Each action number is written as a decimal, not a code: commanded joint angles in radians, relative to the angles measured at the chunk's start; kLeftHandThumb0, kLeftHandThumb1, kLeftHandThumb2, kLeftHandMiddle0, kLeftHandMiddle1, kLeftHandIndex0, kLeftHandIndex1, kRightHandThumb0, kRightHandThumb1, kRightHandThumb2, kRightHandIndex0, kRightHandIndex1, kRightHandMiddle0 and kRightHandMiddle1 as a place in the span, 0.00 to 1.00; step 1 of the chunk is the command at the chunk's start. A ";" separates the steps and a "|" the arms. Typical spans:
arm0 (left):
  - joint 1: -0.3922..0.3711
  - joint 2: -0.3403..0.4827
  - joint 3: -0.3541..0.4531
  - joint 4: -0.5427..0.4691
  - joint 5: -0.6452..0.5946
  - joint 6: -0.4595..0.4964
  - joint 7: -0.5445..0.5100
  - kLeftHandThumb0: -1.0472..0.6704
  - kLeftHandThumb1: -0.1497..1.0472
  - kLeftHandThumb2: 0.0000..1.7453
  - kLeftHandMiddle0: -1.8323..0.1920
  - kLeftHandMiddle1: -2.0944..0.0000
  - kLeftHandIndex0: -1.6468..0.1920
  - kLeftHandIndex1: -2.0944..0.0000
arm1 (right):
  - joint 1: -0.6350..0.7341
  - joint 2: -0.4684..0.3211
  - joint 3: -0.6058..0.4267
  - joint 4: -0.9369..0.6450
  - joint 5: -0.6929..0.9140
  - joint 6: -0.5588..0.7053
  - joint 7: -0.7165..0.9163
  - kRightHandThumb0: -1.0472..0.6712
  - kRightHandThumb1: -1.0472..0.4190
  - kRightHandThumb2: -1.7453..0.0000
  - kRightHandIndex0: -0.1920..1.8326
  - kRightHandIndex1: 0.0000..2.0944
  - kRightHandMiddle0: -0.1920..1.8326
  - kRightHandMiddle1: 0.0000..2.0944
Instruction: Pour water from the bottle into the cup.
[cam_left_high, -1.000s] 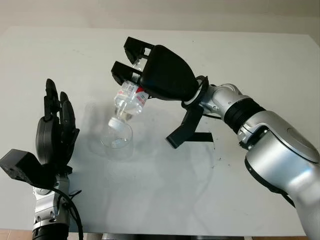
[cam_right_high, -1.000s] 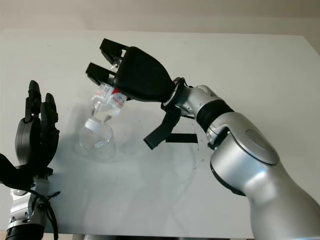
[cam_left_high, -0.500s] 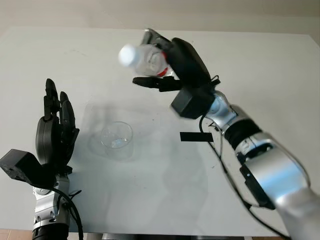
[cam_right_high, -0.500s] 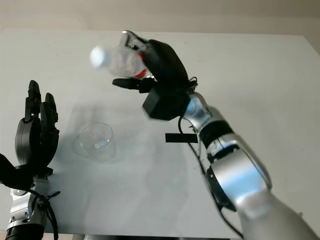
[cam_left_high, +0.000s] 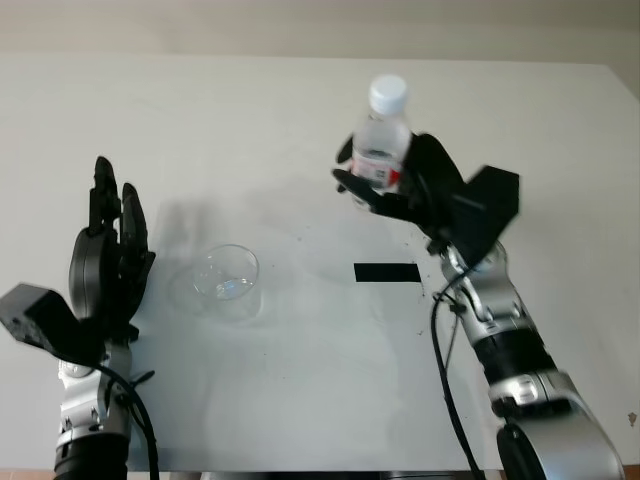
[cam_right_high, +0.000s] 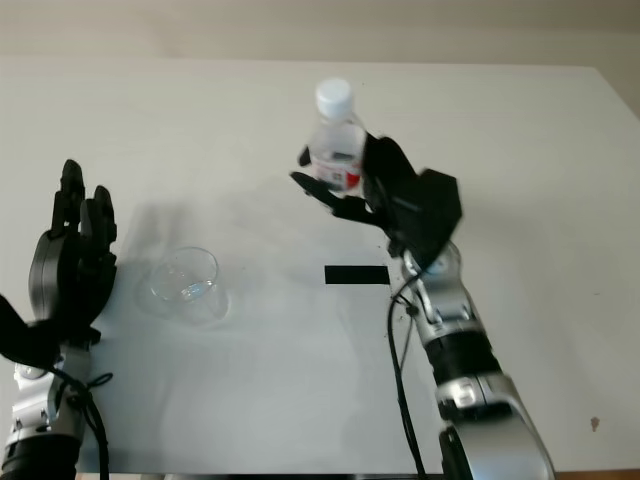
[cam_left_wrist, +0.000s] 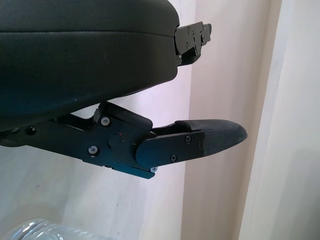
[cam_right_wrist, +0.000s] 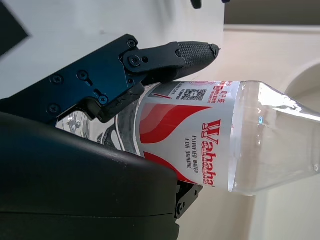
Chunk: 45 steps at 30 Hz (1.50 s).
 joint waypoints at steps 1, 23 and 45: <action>-0.015 0.017 0.012 0.039 -0.012 -0.003 -0.022 0.18 1.00 0.30 1.00 1.00 1.00 1.00 | 0.039 0.002 -0.031 -0.071 0.023 0.033 -0.003 0.36 0.00 0.73 0.58 1.00 0.41 1.00; -0.014 -0.012 -0.019 0.049 0.010 -0.001 -0.016 0.19 1.00 0.34 1.00 0.98 1.00 1.00 | 0.259 0.025 -0.033 -0.298 -0.028 0.210 -0.031 0.33 0.00 0.76 0.57 1.00 0.37 1.00; -0.008 -0.006 -0.012 0.033 0.011 0.019 -0.009 0.19 1.00 0.34 1.00 0.99 1.00 1.00 | 0.336 0.105 0.006 -0.204 -0.051 0.129 -0.035 0.30 0.00 0.76 0.52 1.00 0.37 1.00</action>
